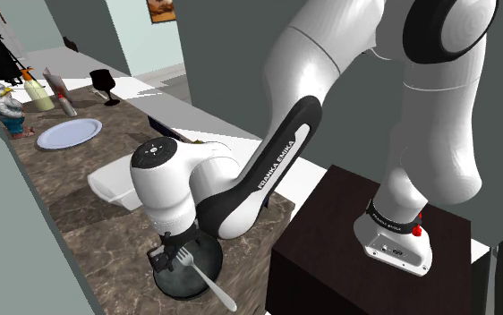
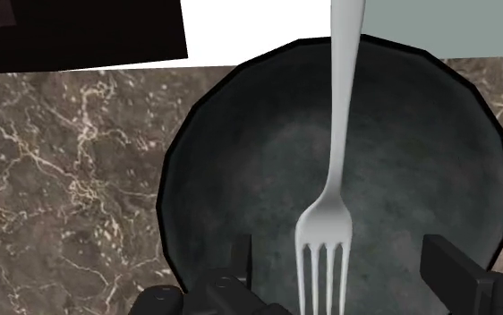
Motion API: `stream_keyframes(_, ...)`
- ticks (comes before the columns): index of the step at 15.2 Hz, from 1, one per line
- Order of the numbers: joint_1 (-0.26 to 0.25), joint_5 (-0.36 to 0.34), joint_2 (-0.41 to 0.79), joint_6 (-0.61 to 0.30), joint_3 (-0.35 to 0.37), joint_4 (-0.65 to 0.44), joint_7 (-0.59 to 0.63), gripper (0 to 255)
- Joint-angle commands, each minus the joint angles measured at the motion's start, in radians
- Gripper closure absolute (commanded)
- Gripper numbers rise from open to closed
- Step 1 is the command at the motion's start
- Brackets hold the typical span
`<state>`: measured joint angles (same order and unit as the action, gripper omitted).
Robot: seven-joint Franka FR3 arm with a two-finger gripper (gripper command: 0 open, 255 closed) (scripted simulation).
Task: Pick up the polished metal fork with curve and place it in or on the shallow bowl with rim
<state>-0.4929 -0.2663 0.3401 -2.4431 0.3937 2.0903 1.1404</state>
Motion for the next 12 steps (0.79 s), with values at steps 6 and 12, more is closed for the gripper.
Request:
stream_keyframes(6, 0.017, 0.052, -0.076, 0.078, 0.026, -0.009, -0.035, 0)
stream_keyframes(12, 0.02, 0.066, -0.095, 0.099, 0.031, -0.014, -0.044, 0)
